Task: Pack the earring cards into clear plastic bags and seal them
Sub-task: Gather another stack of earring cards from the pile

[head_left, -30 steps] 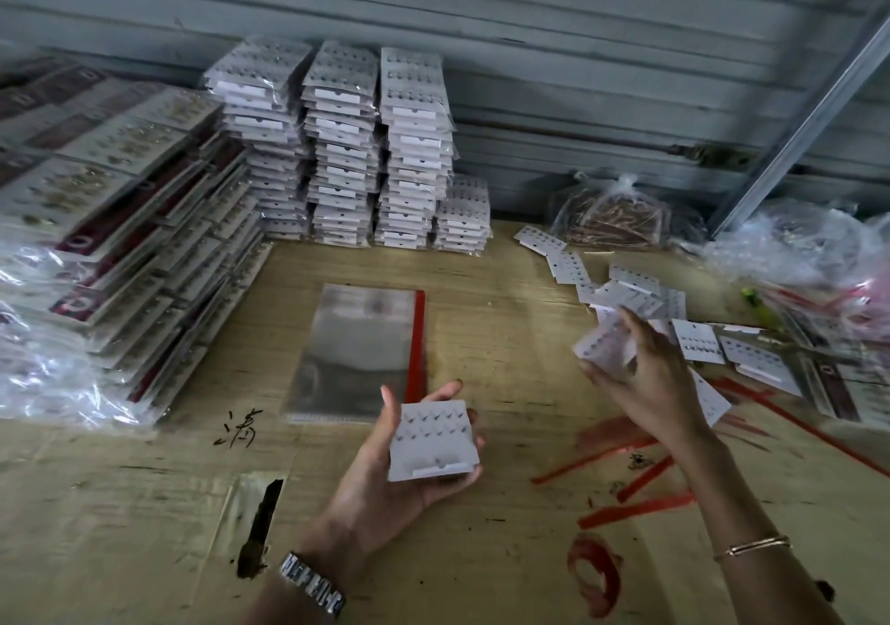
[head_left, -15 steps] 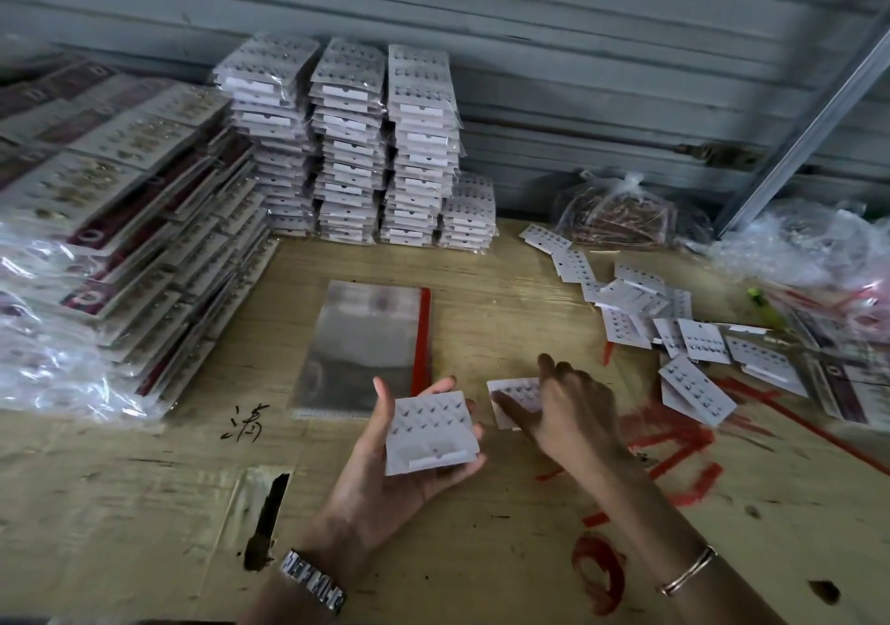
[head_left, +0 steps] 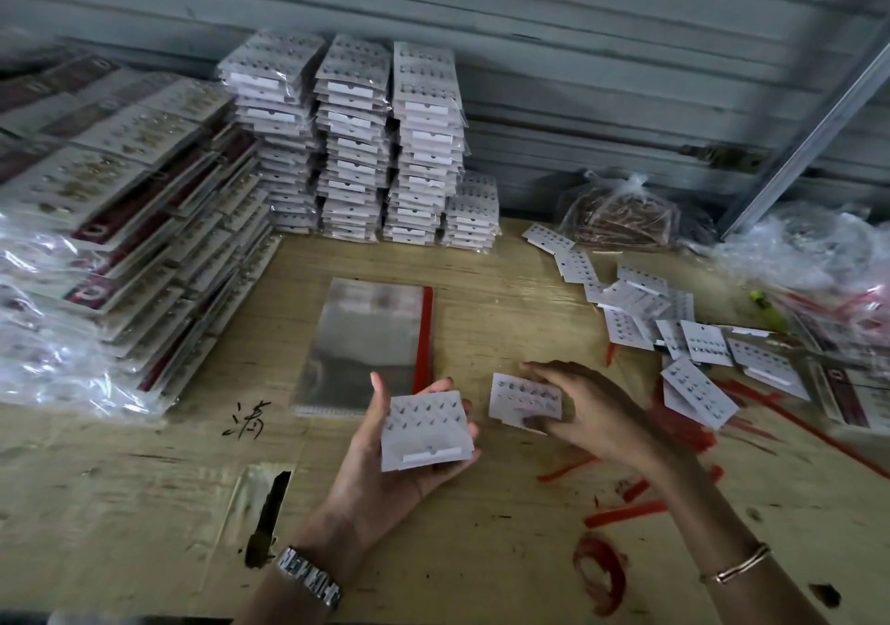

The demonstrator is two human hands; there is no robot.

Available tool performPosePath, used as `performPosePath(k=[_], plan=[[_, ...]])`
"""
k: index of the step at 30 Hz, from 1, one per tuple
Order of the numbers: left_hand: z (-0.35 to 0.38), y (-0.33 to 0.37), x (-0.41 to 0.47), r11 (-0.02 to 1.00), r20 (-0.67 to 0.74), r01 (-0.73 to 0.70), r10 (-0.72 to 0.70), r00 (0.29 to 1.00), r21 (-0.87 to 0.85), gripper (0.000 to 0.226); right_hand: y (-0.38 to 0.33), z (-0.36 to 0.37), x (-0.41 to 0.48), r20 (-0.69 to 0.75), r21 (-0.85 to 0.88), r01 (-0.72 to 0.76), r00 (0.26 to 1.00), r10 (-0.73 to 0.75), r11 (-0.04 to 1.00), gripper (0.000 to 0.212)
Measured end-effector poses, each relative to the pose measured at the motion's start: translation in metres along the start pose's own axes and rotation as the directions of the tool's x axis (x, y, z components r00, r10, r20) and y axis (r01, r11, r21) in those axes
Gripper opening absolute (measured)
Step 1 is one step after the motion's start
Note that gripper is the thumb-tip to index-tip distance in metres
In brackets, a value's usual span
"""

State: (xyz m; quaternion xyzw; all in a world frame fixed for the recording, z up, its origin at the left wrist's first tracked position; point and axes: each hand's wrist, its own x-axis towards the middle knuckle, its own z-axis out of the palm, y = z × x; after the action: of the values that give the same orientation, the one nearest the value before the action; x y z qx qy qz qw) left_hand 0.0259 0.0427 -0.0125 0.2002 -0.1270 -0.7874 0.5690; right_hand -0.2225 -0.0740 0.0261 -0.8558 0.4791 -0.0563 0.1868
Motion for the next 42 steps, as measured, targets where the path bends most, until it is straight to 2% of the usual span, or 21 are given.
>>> performPosePath(k=[3, 5, 8, 11, 13, 16, 18, 21, 23, 26, 28, 30, 34, 39, 42], plan=[[-0.002, 0.0, 0.0, 1.0, -0.01, -0.004, 0.004, 1.0, 0.007, 0.085, -0.015, 0.005, 0.002, -0.093, -0.203, -0.049, 0.995, 0.03, 0.978, 0.071], [-0.003, 0.0, 0.0, 1.0, -0.027, -0.007, 0.007, 1.0, 0.019, 0.086, -0.024, 0.007, 0.006, -0.072, -0.298, -0.104, 0.994, 0.086, 0.949, 0.069], [-0.004, 0.0, 0.0, 1.0, -0.032, -0.014, 0.014, 0.999, 0.018, 0.085, -0.034, 0.008, 0.008, -0.015, -0.343, -0.149, 0.988, 0.153, 0.927, 0.067], [-0.006, 0.001, -0.001, 1.0, -0.046, -0.023, 0.024, 0.999, 0.018, 0.085, -0.035, 0.004, 0.007, -0.17, -0.372, -0.081, 0.985, 0.018, 0.925, 0.078], [-0.005, 0.003, -0.002, 0.999, -0.056, -0.035, 0.037, 0.998, 0.027, 0.086, -0.029, -0.001, 0.006, -0.148, -0.296, 0.026, 0.986, -0.073, 0.955, 0.092], [-0.003, 0.004, -0.003, 0.998, -0.09, -0.042, 0.046, 0.995, 0.054, 0.089, -0.016, -0.004, 0.006, 0.141, -0.154, 0.134, 0.984, -0.112, 0.979, 0.104], [-0.002, 0.003, -0.003, 0.997, -0.105, -0.048, 0.055, 0.993, 0.064, 0.09, -0.012, -0.003, 0.005, 0.2, -0.068, 0.129, 0.973, -0.113, 0.989, 0.105], [0.001, 0.003, -0.004, 0.994, -0.11, -0.069, 0.077, 0.991, 0.08, 0.089, -0.017, 0.0, 0.003, 0.101, -0.054, 0.135, 0.986, -0.129, 0.989, 0.097], [0.003, 0.001, -0.004, 0.989, -0.12, -0.087, 0.102, 0.988, 0.118, 0.09, -0.029, 0.0, 0.001, 0.009, -0.003, 0.077, 0.997, -0.077, 0.997, 0.094], [0.009, -0.002, -0.002, 0.969, -0.171, -0.128, 0.166, 0.971, 0.211, 0.093, -0.06, 0.002, -0.008, -0.192, 0.232, -0.004, 0.98, 0.05, 0.973, 0.094], [0.014, -0.005, -0.001, 0.951, -0.191, -0.154, 0.209, 0.959, 0.269, 0.094, -0.08, 0.005, -0.014, -0.238, 0.451, -0.012, 0.962, 0.133, 0.892, 0.089], [0.018, -0.008, 0.0, 0.922, -0.188, -0.167, 0.243, 0.952, 0.348, 0.095, -0.099, 0.009, -0.022, -0.258, 0.531, 0.006, 0.954, 0.155, 0.847, 0.086], [0.025, -0.012, -0.001, 0.864, -0.15, -0.179, 0.278, 0.949, 0.47, 0.097, -0.128, 0.015, -0.029, -0.364, 0.276, 0.047, 0.929, 0.059, 0.96, 0.093], [0.025, -0.011, -0.001, 0.848, -0.122, -0.198, 0.293, 0.948, 0.491, 0.1, -0.144, 0.02, -0.025, -0.398, 0.135, 0.067, 0.917, -0.008, 0.989, 0.077], [0.023, -0.011, -0.002, 0.879, -0.144, -0.162, 0.25, 0.957, 0.448, 0.095, -0.148, 0.024, -0.023, -0.424, -0.001, 0.015, 0.906, -0.014, 1.0, 0.078]])
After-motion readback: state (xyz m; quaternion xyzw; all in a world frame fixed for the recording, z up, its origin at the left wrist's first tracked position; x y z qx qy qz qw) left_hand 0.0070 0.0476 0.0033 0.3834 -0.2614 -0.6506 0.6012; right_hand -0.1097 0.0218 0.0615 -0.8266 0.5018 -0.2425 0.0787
